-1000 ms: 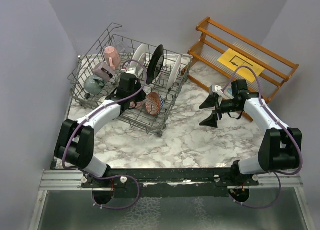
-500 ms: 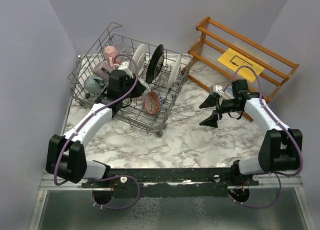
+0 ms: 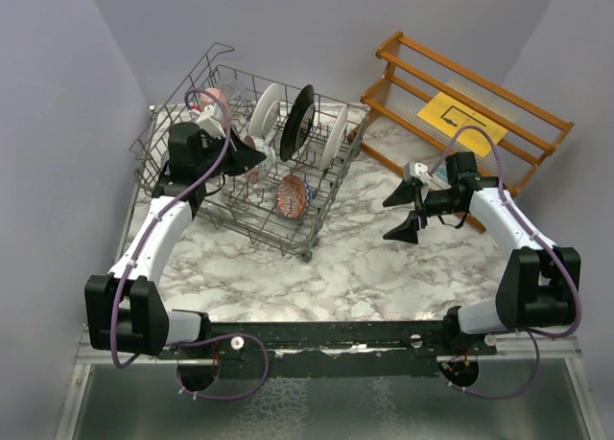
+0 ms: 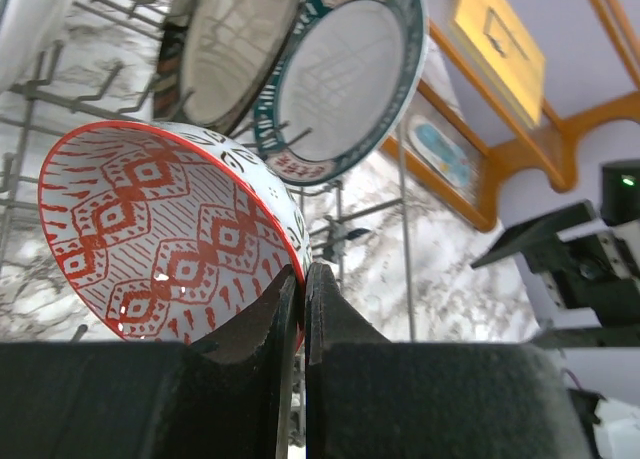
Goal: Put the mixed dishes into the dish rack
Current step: Pick up the bowl from the dish rack, then insert the bowl into the dish rack.
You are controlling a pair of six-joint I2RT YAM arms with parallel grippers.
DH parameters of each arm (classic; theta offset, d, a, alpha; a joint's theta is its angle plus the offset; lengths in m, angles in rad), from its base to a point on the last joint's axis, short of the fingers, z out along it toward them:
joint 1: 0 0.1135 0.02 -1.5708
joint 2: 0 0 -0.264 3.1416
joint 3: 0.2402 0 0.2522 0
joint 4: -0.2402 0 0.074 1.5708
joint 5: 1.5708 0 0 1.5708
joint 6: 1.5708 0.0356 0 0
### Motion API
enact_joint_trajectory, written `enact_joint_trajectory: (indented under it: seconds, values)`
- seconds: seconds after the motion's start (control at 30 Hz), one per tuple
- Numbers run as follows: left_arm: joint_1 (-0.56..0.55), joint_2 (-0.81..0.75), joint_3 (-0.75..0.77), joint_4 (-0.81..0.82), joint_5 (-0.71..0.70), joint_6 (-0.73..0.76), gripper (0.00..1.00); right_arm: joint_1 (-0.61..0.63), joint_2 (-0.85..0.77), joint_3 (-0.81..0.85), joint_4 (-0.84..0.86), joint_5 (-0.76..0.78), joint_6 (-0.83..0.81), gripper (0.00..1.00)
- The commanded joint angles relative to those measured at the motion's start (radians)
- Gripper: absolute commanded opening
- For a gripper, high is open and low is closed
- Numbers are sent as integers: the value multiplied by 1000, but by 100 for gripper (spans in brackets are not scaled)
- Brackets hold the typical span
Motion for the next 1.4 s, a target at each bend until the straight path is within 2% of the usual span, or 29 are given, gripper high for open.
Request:
enact_joint_trajectory:
  seconds: [0.0,0.23,0.43,0.5,0.6,0.77,0.97,1.07,1.37]
  values:
    - [69,8,53,95,282,-38,0,-6,-28,-10,1,-41,-17,100]
    - [141,108,76,125,547,-76,0,-7,-28,-10,0,-44,-16,100]
    - [157,193,127,102,686,-34,0,-6,-27,-11,-1,-50,-18,100]
    - [163,227,166,36,716,14,0,-6,-26,-12,-1,-52,-19,100]
    - [187,293,266,-142,761,175,0,-6,-29,-13,-3,-56,-20,100]
    - [231,390,385,-315,869,341,0,-6,-30,-15,-6,-65,-20,100]
    - [245,534,516,-582,905,567,0,-6,-28,-15,-16,-79,-28,100]
    - [245,573,556,-658,893,625,0,-6,-28,-15,-22,-81,-38,100]
    - [232,573,580,-687,935,646,0,-6,-38,-19,-30,-82,-54,100]
